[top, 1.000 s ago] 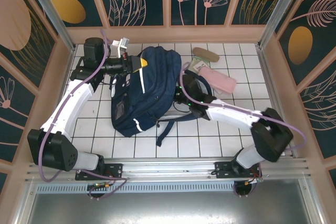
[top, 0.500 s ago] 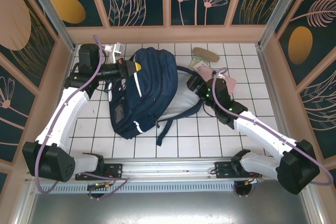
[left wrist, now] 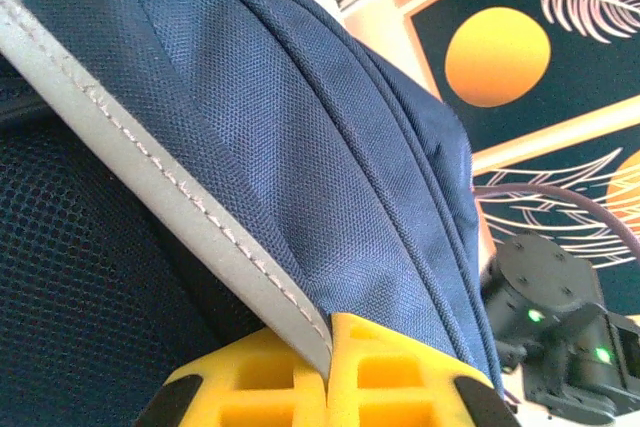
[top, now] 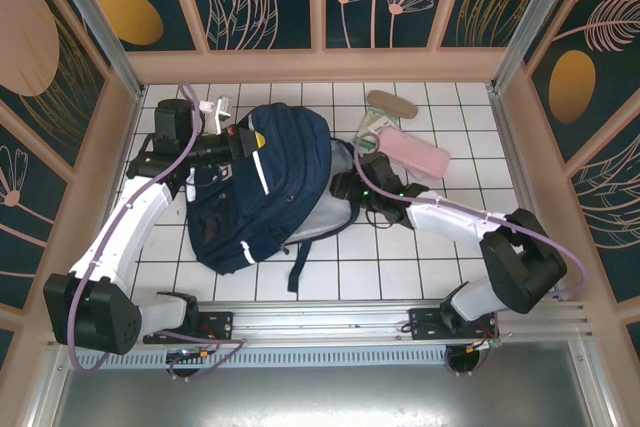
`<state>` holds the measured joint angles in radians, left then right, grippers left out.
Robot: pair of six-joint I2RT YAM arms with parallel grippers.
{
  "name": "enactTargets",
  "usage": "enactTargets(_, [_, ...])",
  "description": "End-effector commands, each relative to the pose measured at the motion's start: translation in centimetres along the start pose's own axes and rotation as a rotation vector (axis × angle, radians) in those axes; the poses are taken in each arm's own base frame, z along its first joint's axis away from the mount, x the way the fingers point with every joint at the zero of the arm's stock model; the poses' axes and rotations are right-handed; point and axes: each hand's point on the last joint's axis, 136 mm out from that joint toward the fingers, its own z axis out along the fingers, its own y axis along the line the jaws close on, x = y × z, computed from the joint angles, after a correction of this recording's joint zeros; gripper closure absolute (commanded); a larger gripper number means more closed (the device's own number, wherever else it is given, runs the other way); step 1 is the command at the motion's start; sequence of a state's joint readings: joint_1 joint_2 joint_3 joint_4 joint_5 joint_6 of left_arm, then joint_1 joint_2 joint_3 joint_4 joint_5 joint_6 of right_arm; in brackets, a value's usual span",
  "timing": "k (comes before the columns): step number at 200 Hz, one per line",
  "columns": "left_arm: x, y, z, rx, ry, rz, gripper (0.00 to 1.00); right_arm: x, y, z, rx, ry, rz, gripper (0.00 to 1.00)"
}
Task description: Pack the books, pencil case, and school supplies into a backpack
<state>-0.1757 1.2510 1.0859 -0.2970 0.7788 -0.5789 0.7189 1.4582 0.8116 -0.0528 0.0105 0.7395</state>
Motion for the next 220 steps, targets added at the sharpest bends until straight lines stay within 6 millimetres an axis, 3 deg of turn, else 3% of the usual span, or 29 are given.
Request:
enactTargets(1, [-1.9, 0.1, -1.0, -0.064, -0.108, 0.095, 1.0, -1.2, 3.3, -2.1, -0.066, -0.032, 0.007, 0.21])
enactTargets(23, [-1.8, 1.3, -1.6, -0.165, -0.157, 0.122, 1.0, -3.2, 0.9, -5.0, 0.026, -0.135, 0.052, 0.16])
enactTargets(61, [0.2, 2.6, 0.4, -0.144, -0.107, 0.08, 1.0, -8.3, -2.3, -10.0, 0.101, -0.285, 0.048, 0.12])
enactTargets(69, [0.4, 2.5, 0.9, -0.132, -0.098, 0.079, 1.0, -9.5, -2.7, -10.7, 0.104, -0.311, 0.036, 0.12])
enactTargets(75, [1.3, 3.4, 1.4, -0.14, -0.072, 0.059, 1.0, -11.0, -3.8, -11.2, 0.124, -0.342, 0.042, 0.12])
enactTargets(95, [2.2, 3.5, 2.4, -0.111, -0.032, 0.048, 1.0, -14.8, -6.9, -11.6, 0.163, -0.386, 0.043, 0.11])
enactTargets(123, [2.3, 1.8, 2.9, -0.025, -0.007, 0.046, 1.0, -19.0, -10.8, -8.9, 0.198, -0.354, 0.046, 0.11])
enactTargets(160, [2.6, 1.3, 3.4, 0.027, -0.021, 0.016, 1.0, -23.1, -15.6, -3.0, 0.264, -0.259, 0.05, 0.11])
enactTargets(171, [2.7, 1.6, 3.6, 0.029, -0.026, 0.003, 1.0, -23.7, -16.8, -1.4, 0.239, -0.228, 0.071, 0.11])
enactTargets(198, [2.6, 2.3, 4.2, 0.01, -0.041, 0.002, 1.0, -25.6, -18.9, 0.0, 0.155, -0.223, 0.159, 0.1])
enactTargets(220, [3.0, 3.1, 4.6, 0.002, -0.056, -0.017, 1.0, -25.2, -19.9, 1.4, 0.109, -0.175, 0.215, 0.1])
